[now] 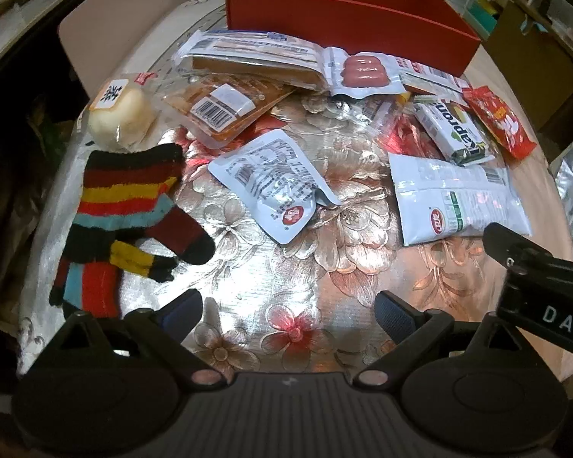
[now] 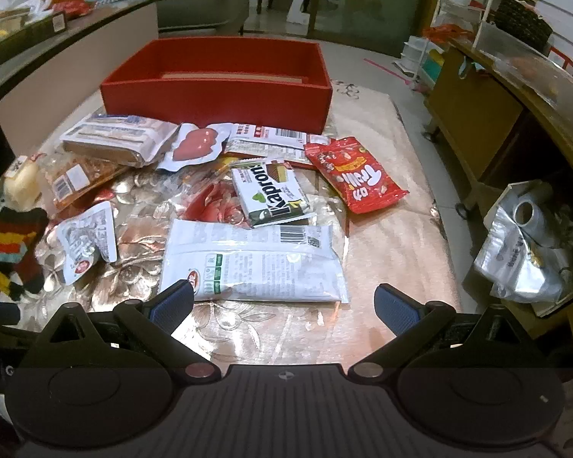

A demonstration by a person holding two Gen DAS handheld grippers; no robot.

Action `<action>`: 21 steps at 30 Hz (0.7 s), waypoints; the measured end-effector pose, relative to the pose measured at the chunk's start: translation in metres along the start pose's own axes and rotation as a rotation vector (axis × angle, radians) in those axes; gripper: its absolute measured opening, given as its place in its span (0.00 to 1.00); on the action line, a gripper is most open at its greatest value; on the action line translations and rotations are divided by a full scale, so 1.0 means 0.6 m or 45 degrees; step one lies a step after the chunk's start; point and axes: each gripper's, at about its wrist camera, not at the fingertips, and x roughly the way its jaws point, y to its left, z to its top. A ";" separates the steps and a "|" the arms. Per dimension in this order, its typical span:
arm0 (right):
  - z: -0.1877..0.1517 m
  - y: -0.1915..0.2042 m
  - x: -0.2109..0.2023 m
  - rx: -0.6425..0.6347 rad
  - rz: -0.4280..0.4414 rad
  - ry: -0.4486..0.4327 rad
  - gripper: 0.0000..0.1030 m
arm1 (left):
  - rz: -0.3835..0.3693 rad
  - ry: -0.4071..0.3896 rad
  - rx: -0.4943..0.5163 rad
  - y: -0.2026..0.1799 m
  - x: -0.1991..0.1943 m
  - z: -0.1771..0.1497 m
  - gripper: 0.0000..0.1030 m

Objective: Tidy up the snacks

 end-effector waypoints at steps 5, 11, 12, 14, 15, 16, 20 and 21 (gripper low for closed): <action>0.001 0.003 0.006 -0.008 0.005 0.011 0.99 | 0.011 -0.013 0.023 -0.002 -0.002 0.001 0.90; 0.002 0.007 0.009 -0.034 0.001 0.015 0.99 | 0.030 -0.021 0.026 0.005 -0.001 0.001 0.90; 0.002 0.007 0.009 -0.036 -0.002 0.014 0.99 | 0.041 -0.023 0.026 0.007 -0.001 0.001 0.90; 0.002 0.006 0.008 -0.034 0.002 0.015 0.99 | 0.060 -0.030 0.011 0.015 -0.002 0.001 0.90; 0.002 0.006 0.009 -0.033 0.004 0.015 0.99 | 0.055 -0.033 -0.002 0.020 -0.003 0.000 0.90; 0.003 0.005 0.008 -0.031 0.006 0.015 0.99 | 0.048 -0.033 -0.017 0.025 -0.004 -0.001 0.90; 0.003 0.002 0.006 -0.028 0.011 0.014 0.99 | 0.057 -0.038 -0.038 0.035 -0.008 -0.006 0.90; 0.004 0.001 0.005 -0.025 0.017 0.016 0.99 | 0.062 -0.040 -0.037 0.036 -0.009 -0.006 0.90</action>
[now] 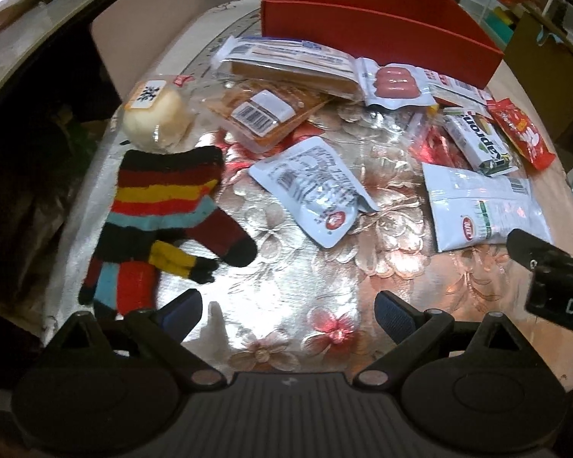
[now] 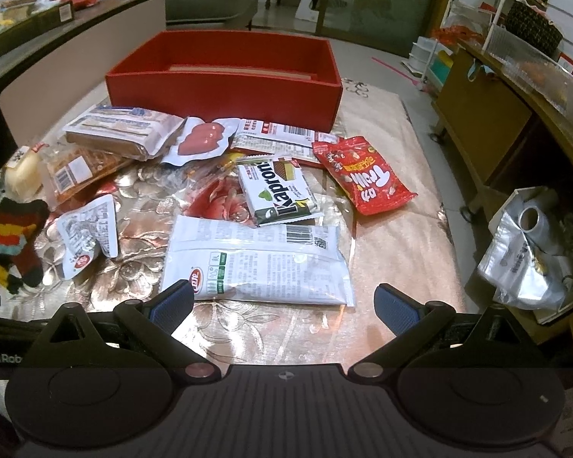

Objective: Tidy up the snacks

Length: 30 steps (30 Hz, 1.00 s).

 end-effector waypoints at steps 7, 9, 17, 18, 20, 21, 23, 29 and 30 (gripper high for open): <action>0.001 -0.001 -0.006 -0.008 0.001 -0.004 0.99 | 0.024 -0.011 -0.032 0.018 -0.005 -0.004 0.90; 0.001 0.000 -0.009 -0.012 0.004 -0.007 0.99 | 0.025 -0.017 -0.047 0.025 -0.009 -0.006 0.90; 0.001 0.001 -0.012 -0.019 0.007 -0.013 0.99 | 0.031 -0.001 -0.122 0.059 -0.013 -0.012 0.90; 0.001 0.001 -0.012 -0.019 0.008 -0.014 0.99 | 0.031 0.004 -0.146 0.066 -0.011 -0.013 0.90; 0.000 0.001 -0.013 -0.020 0.008 -0.015 0.99 | 0.038 -0.001 -0.182 0.077 -0.010 -0.014 0.90; 0.000 0.001 -0.013 -0.021 0.008 -0.014 0.99 | 0.041 -0.007 -0.191 0.080 -0.009 -0.015 0.90; 0.000 0.002 -0.013 -0.027 0.006 -0.013 0.99 | 0.036 -0.012 -0.195 0.083 -0.007 -0.016 0.89; -0.002 0.002 -0.013 -0.035 0.000 -0.009 0.99 | 0.023 0.027 -0.184 0.086 0.014 -0.020 0.89; -0.002 0.002 -0.012 -0.033 0.000 -0.007 0.99 | 0.014 0.030 -0.189 0.087 0.017 -0.020 0.89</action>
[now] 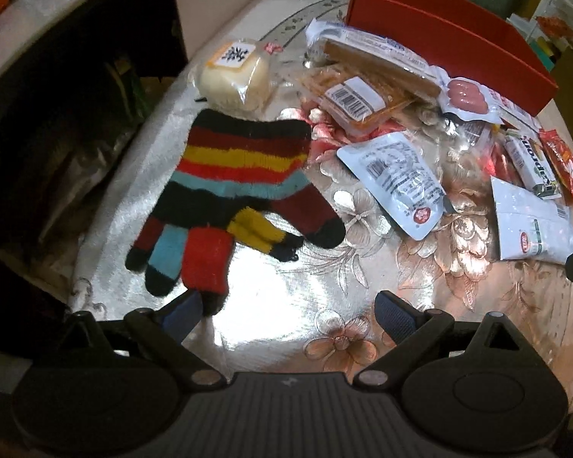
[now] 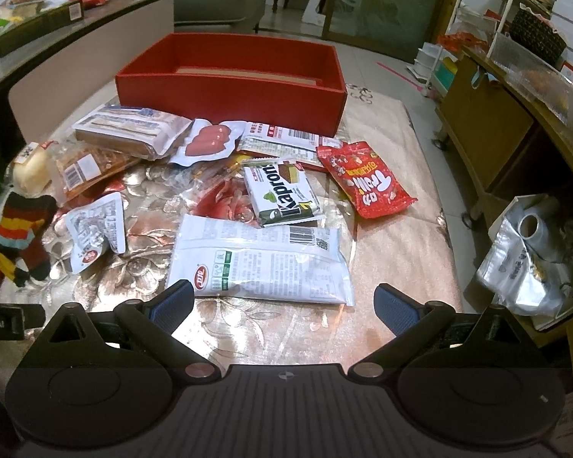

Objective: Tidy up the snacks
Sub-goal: 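Move the left tool toward the steamed bun while the right tool approaches the brown snack bag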

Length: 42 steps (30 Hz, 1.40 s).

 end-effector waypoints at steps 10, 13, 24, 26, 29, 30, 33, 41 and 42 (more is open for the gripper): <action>-0.001 -0.006 0.004 0.013 0.009 0.013 0.99 | -0.541 -0.008 -0.011 -0.013 -0.019 0.002 0.88; 0.000 -0.012 -0.001 0.023 0.021 0.006 0.99 | -0.391 -0.105 -0.096 0.011 -0.036 0.012 0.88; 0.001 -0.021 -0.007 0.040 0.056 0.004 0.99 | -0.097 -0.056 -0.152 0.062 0.021 0.090 0.88; 0.001 -0.022 -0.004 0.041 0.060 0.009 0.99 | -0.109 -0.059 -0.146 0.059 0.020 0.084 0.88; 0.004 -0.025 -0.001 0.053 0.063 0.016 0.99 | -0.142 -0.133 -0.101 0.043 -0.003 0.087 0.88; 0.005 -0.024 0.000 0.048 0.061 0.013 0.99 | -0.163 -0.158 -0.086 0.041 -0.012 0.090 0.88; 0.008 -0.024 0.003 0.047 0.052 0.011 0.99 | -0.151 -0.161 -0.055 0.031 -0.006 0.105 0.88; 0.026 -0.011 0.025 -0.010 0.041 -0.002 0.99 | -0.172 -0.204 0.018 -0.005 -0.001 0.128 0.88; 0.027 -0.013 0.030 -0.007 0.036 0.004 0.99 | -0.171 -0.222 0.051 -0.012 -0.002 0.135 0.88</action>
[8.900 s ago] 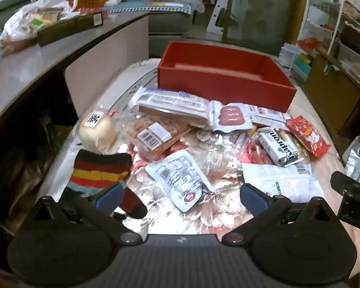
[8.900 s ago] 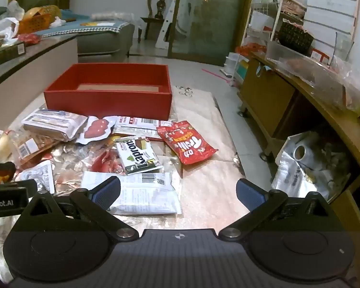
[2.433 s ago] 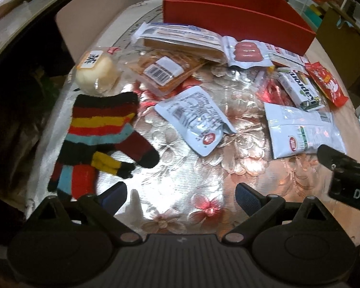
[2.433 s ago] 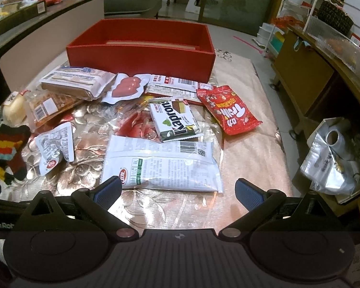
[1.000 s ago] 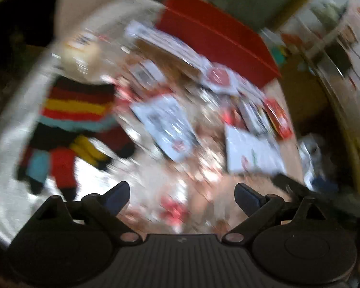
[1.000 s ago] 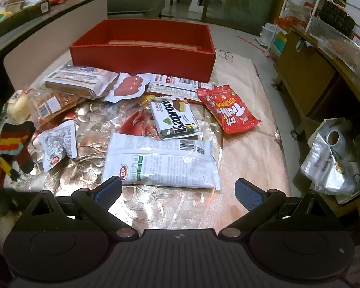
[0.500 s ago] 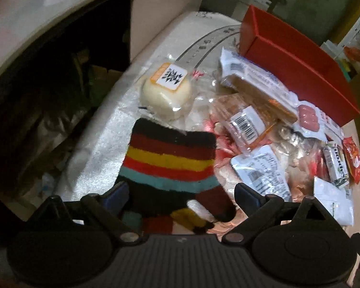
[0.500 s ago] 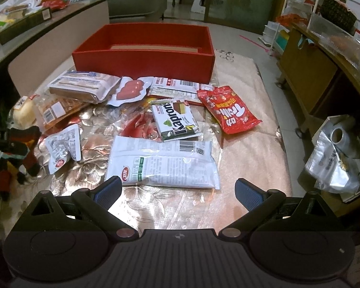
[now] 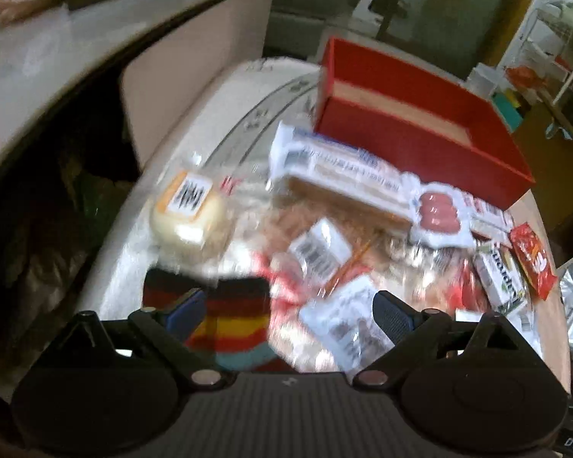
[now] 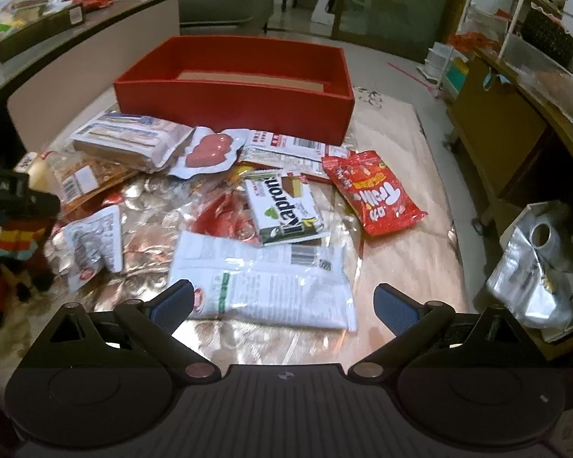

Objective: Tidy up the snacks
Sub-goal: 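Move the left tool toward the steamed bun while the right tool approaches the brown snack bag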

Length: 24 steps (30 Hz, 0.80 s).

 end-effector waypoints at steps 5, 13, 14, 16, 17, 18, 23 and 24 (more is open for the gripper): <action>0.007 -0.006 0.011 -0.016 -0.022 0.001 0.99 | -0.046 0.001 0.201 -0.042 0.037 0.051 0.88; 0.046 -0.017 0.032 -0.086 -0.040 -0.049 0.99 | -0.024 0.065 -0.036 -0.044 0.141 0.134 0.92; 0.046 -0.020 0.039 -0.078 -0.039 -0.037 0.99 | -0.019 0.053 -0.024 -0.047 0.150 0.136 0.95; 0.046 -0.028 0.058 -0.053 -0.021 0.015 0.99 | -0.016 0.053 -0.011 -0.051 0.170 0.144 0.97; 0.046 -0.030 0.066 -0.046 -0.016 0.041 0.99 | -0.030 0.066 -0.032 -0.049 0.177 0.147 0.97; 0.045 -0.031 0.071 -0.040 -0.009 0.057 0.99 | -0.049 0.085 -0.073 -0.046 0.184 0.152 0.97; 0.041 -0.029 0.068 -0.035 0.028 0.058 0.99 | -0.051 0.045 -0.140 -0.042 0.181 0.170 0.97; 0.039 -0.028 0.067 -0.034 0.032 0.058 0.99 | -0.054 0.038 -0.179 -0.038 0.184 0.171 0.97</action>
